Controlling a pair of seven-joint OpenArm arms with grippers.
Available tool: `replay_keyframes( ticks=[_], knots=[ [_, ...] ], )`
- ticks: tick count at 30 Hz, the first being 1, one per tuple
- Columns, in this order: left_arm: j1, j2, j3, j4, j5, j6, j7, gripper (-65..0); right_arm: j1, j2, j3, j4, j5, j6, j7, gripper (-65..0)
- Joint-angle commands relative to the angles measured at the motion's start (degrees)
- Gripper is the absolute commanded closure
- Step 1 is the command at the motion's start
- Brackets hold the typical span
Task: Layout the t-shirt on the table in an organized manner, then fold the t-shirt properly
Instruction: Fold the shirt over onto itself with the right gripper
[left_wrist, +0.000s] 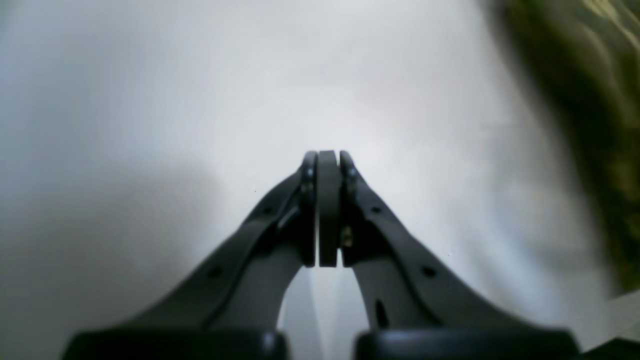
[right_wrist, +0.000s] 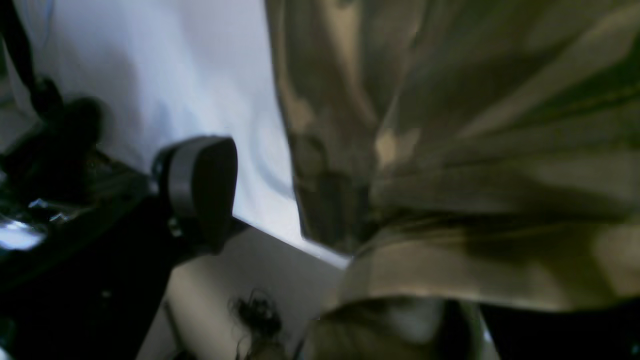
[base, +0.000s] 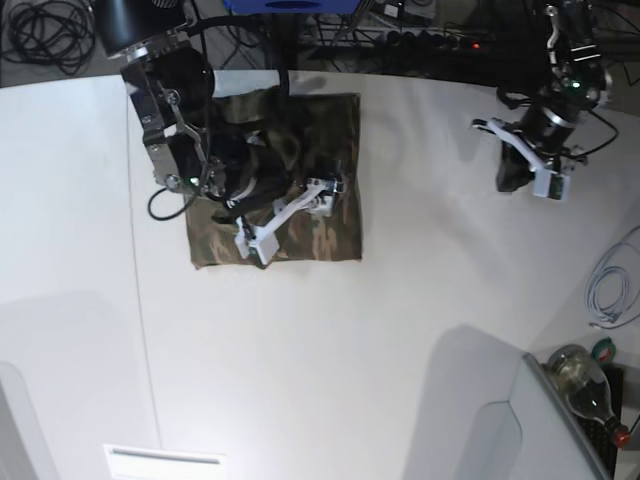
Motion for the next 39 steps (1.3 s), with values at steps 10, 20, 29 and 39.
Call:
replay_keyframes(
  ticks=[10,20,29,39],
  knots=[
    [3.03,-2.54,-14.11,1.12,-0.59,-0.50,0.00,0.0,7.25,-0.50,-14.56,-3.26,0.48,-1.24,3.31,-50.9],
    [2.77,-3.42,-16.66,-3.28,-0.85,-0.50,-0.17,0.0,3.29,10.84,-15.44,14.85,0.48,-1.68,5.33,-50.6],
    [3.03,-3.07,-18.16,-3.72,-0.85,-0.50,-0.17,0.0,2.06,10.58,-5.86,8.43,-7.69,-1.33,11.74,0.0],
    [3.03,-1.84,-15.61,-3.45,-0.59,-0.50,-0.17,0.0,10.94,4.16,-14.12,-8.09,-8.04,-1.33,15.35,0.0]
  ],
)
